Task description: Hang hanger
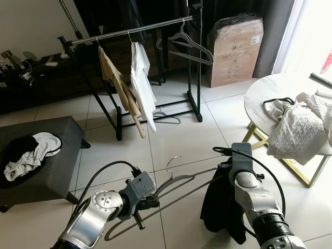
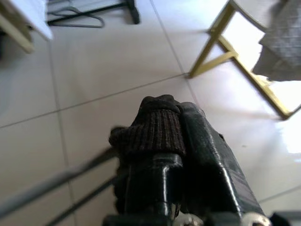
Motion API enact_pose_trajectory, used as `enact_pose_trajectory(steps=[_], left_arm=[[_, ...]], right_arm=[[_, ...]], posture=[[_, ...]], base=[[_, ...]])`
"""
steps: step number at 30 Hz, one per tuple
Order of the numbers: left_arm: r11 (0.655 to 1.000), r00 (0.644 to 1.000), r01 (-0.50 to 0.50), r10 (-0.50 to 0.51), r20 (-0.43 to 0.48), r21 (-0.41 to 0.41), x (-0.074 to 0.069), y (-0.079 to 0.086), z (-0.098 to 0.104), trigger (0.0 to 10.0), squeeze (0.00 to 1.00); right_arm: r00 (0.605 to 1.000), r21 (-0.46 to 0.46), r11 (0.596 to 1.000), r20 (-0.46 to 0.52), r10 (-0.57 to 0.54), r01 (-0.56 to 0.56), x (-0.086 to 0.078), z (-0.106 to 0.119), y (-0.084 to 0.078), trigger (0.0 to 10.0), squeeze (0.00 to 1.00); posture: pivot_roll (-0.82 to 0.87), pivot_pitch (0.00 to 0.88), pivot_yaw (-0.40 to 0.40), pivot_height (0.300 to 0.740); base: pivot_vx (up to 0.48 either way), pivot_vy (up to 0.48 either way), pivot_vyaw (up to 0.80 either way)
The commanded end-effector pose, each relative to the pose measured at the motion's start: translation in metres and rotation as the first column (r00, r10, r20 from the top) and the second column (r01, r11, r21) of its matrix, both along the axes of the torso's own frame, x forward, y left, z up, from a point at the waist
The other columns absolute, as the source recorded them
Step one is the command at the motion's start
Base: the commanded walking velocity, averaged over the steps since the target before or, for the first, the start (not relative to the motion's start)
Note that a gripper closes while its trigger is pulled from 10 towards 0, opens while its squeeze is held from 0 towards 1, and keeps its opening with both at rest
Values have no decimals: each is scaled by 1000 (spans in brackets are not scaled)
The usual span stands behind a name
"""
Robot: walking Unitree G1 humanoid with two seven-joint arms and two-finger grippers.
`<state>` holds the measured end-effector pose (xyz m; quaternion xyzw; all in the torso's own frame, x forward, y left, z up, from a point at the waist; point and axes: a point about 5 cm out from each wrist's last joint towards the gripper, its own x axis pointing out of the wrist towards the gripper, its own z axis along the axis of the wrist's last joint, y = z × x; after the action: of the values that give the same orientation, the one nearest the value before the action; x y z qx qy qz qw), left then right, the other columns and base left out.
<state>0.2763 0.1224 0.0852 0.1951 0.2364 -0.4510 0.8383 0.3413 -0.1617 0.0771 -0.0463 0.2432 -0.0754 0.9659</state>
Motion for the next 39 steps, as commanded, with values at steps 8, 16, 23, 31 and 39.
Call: enact_pose_trajectory(steps=[8, 16, 23, 31, 39], left_arm=[[999, 1000, -8, 7, -10, -35, 2, 5, 2, 10000, 0], [996, 996, -77, 79, 31, -44, 12, 5, 5, 10000, 0], [998, 999, -10, 8, -36, -54, 4, 2, 1, 10000, 0], [996, 997, -65, 68, 43, -62, 17, 2, 6, 10000, 0], [991, 988, -114, 121, 92, -73, 27, 1, 10, 10000, 0]], right_arm=[[993, 93, 989, 43, 109, -112, 2, 18, 18, 10000, 0], [985, 142, 975, 49, 166, -172, -9, 28, 24, 10000, 0], [919, 79, 920, 136, 371, -383, -20, 49, 35, 10000, 0], [808, 42, 808, 89, 582, -587, -37, 59, 51, 10000, 0], [761, 30, 761, 77, 644, -647, -49, 73, 55, 10000, 0]], posture=[[-121, 153, 106, 740], [-125, 161, 102, 740], [-131, 166, 105, 740], [-127, 166, 108, 740], [-136, 171, 108, 740]], base=[[0, 0, 0], [0, 0, 0], [0, 0, 0], [0, 0, 0], [0, 0, 0]])
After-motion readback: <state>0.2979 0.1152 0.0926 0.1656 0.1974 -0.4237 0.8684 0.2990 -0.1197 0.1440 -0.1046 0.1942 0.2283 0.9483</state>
